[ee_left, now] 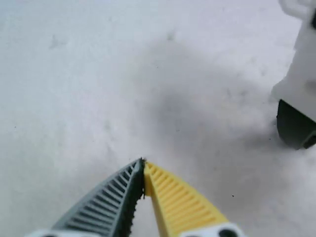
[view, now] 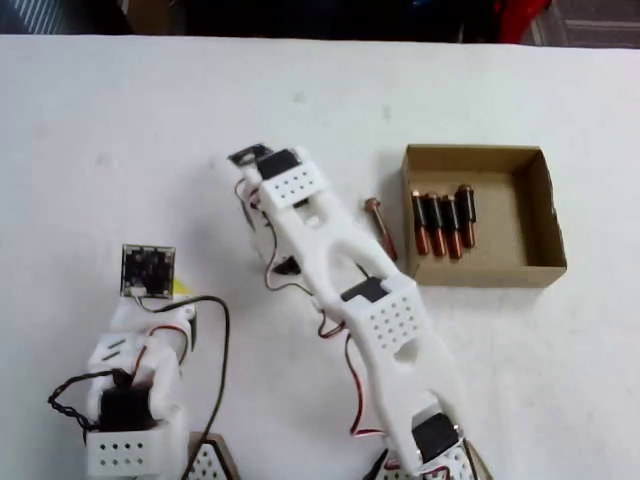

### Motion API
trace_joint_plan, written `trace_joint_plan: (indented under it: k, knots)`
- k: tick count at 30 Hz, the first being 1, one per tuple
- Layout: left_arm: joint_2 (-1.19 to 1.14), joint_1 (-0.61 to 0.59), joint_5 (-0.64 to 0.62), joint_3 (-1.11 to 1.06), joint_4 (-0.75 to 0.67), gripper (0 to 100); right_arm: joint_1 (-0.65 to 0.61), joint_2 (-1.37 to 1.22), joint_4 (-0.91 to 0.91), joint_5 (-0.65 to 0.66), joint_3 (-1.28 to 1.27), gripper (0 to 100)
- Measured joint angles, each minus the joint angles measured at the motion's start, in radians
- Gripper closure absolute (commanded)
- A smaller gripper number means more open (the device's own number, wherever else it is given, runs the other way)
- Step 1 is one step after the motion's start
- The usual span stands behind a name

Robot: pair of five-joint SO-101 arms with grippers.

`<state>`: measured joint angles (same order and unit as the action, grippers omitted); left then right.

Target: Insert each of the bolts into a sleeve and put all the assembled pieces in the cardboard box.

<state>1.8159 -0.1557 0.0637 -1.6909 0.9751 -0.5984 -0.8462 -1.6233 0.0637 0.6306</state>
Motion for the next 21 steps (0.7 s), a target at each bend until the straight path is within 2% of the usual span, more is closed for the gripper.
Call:
trace_joint_plan:
  k: [12, 17, 21]
  knots:
    - [0.0, 0.0, 0.0, 0.0, 0.0, 98, 0.0, -0.018, -0.002, 0.0, 0.058, 84.2]
    - [0.0, 0.0, 0.0, 0.0, 0.0, 98, 0.0, -0.018, -0.002, 0.0, 0.063, 97.7]
    - [0.0, 0.0, 0.0, 0.0, 0.0, 98, 0.011, -0.018, -0.002, 0.0, 0.063, 96.5]
